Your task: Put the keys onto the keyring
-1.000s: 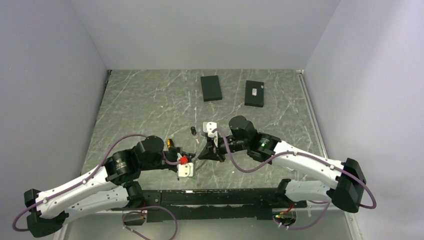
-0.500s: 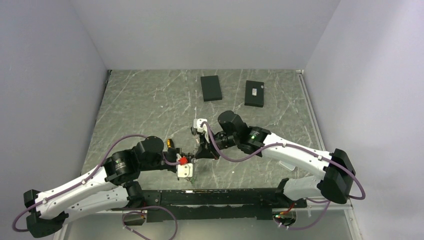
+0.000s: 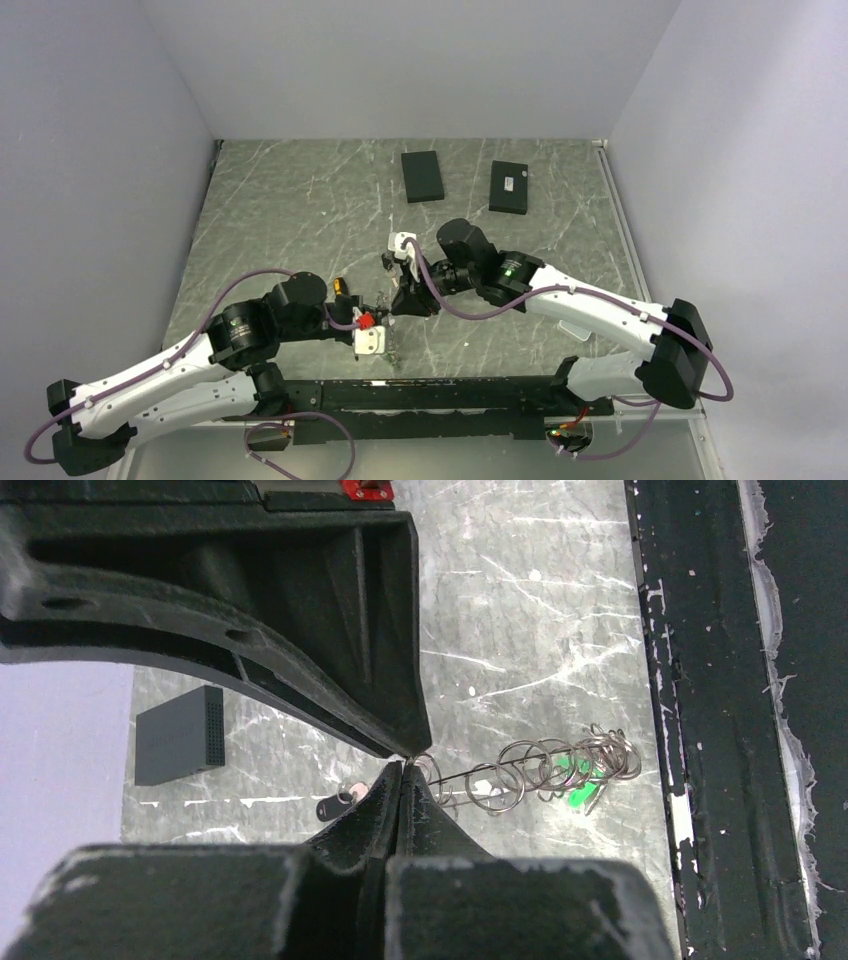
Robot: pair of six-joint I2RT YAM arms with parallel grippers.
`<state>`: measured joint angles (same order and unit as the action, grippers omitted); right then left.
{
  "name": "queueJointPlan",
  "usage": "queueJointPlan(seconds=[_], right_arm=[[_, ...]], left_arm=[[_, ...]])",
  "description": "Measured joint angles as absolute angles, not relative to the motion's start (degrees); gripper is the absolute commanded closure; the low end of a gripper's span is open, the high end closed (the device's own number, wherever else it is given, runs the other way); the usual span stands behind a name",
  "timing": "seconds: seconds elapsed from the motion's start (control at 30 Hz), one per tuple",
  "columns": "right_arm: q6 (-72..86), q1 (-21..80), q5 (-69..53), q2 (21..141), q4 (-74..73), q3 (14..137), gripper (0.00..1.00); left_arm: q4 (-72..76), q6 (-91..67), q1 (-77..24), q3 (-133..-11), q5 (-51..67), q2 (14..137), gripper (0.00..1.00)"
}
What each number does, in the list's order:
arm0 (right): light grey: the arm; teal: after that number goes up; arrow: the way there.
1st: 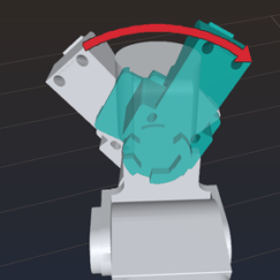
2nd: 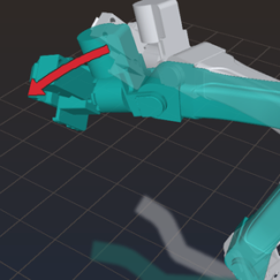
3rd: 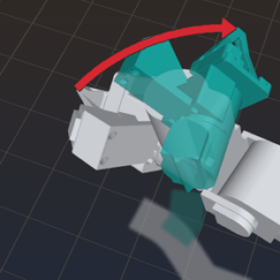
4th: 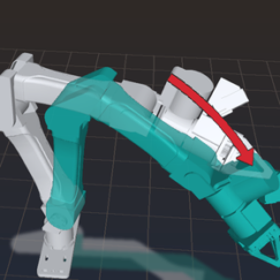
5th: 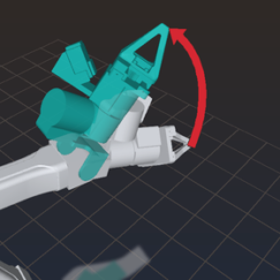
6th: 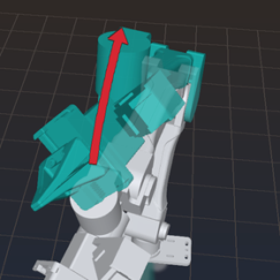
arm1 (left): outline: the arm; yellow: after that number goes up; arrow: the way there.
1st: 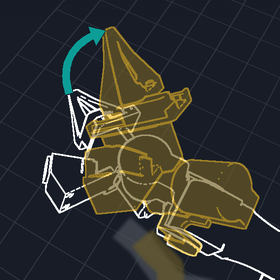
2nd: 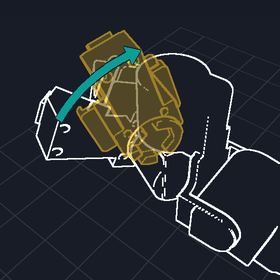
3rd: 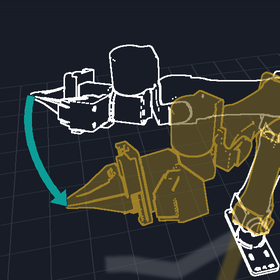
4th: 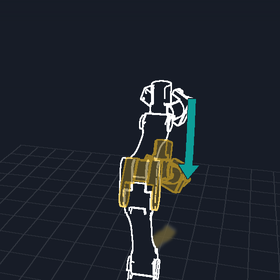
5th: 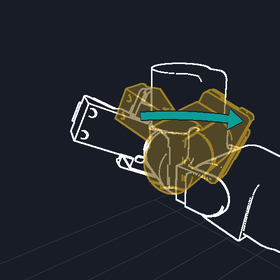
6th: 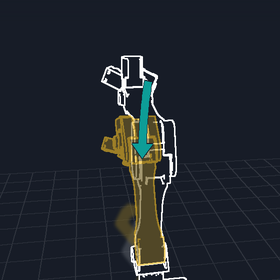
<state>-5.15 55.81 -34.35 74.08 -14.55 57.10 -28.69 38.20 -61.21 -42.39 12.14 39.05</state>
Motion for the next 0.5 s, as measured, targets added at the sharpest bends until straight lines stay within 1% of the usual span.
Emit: queueJointPlan(seconds=[0.07, 0.2, 0.4, 0.5], right_arm=[[-4.8, 55.7, -33.4, 73.3, -14.3, 57.0, 0.67], [-4.6, 55.7, -32.4, 70.4, -12.7, 55.5, 0.58], [-4.3, 55.7, -31.4, 68.2, -10.1, 52.1, 0.56], [-3.9, 55.6, -30.9, 65.6, -4.4, 46.0, 0.55]], left_arm=[[-28.6, 38.1, -61.2, -42.4, 12.1, 38.8, 1.00], [-28.3, 37.9, -61.2, -42.4, 12.2, 38.4, 1.00], [-28.1, 37.4, -61.2, -42.4, 12.2, 38.6, 1.00], [-27.7, 37.1, -61.2, -42.4, 12.2, 38.9, 1.00]])
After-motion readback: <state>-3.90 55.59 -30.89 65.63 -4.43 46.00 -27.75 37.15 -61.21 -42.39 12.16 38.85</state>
